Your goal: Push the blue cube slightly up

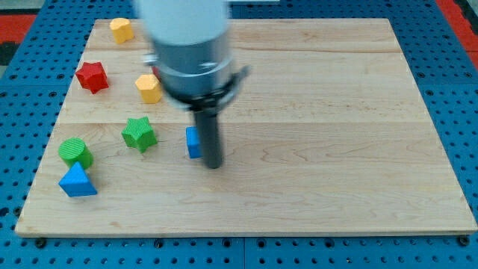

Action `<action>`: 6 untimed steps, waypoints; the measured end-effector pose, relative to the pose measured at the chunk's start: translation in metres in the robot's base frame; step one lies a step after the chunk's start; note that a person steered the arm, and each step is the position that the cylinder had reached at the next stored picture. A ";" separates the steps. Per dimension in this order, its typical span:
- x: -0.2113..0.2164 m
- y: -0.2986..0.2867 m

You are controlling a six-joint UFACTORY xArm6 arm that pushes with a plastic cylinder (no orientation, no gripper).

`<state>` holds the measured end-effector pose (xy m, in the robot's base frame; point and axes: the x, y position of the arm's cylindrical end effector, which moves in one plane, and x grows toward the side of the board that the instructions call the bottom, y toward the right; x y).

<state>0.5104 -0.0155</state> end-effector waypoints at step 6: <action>-0.013 -0.084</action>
